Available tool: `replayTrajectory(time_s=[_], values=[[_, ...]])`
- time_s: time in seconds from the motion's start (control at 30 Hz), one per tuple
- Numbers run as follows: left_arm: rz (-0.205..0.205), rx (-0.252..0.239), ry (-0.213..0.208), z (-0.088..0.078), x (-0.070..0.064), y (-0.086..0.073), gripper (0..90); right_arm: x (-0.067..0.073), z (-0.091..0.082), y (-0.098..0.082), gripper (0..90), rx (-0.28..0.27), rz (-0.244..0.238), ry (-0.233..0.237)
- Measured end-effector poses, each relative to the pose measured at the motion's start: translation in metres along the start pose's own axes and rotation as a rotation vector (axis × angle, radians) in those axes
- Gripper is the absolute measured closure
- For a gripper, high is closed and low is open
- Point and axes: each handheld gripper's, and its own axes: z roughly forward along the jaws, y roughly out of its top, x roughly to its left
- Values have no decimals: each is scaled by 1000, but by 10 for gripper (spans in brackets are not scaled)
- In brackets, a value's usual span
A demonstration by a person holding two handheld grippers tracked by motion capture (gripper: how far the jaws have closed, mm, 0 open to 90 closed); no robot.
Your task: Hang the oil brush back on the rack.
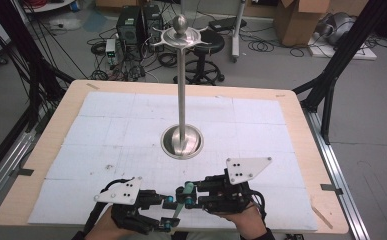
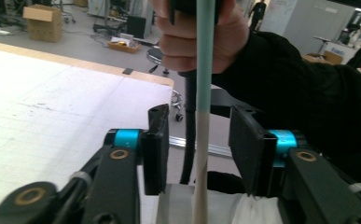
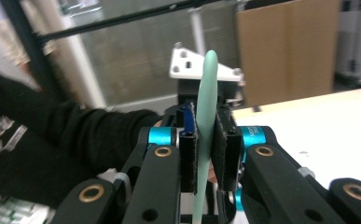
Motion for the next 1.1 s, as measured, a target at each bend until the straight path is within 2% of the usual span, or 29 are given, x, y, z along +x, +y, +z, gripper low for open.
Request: replayTrajectory(time_s=[0.17, 0.3, 0.63, 0.93, 0.97, 1.0, 1.03, 1.07, 1.1], values=[[11, 22, -19, 1, -2, -1, 709, -5, 11, 5, 819, 31, -26, 69], [13, 26, -21, 0, -2, 0, 731, -9, 16, 4, 819, 41, -17, 97], [20, 23, -12, -1, -2, -1, 833, -12, 16, 4, 820, 28, -7, 105], [23, 27, 14, -3, -3, 0, 842, -11, 18, 4, 815, 22, -14, 99], [29, 26, 25, -3, -2, 0, 843, -11, 18, 4, 801, 18, -6, 99], [25, 26, 42, -4, -2, 0, 843, -12, 18, 3, 712, 11, 9, 100], [24, 24, 51, -5, -2, 0, 843, -12, 17, 3, 563, -7, 32, 85], [24, 21, 67, -7, -1, 1, 843, -11, 17, 3, 472, -15, 44, 48], [23, 14, 87, -8, -1, 1, 843, -11, 16, 3, 418, -19, 52, -3]])
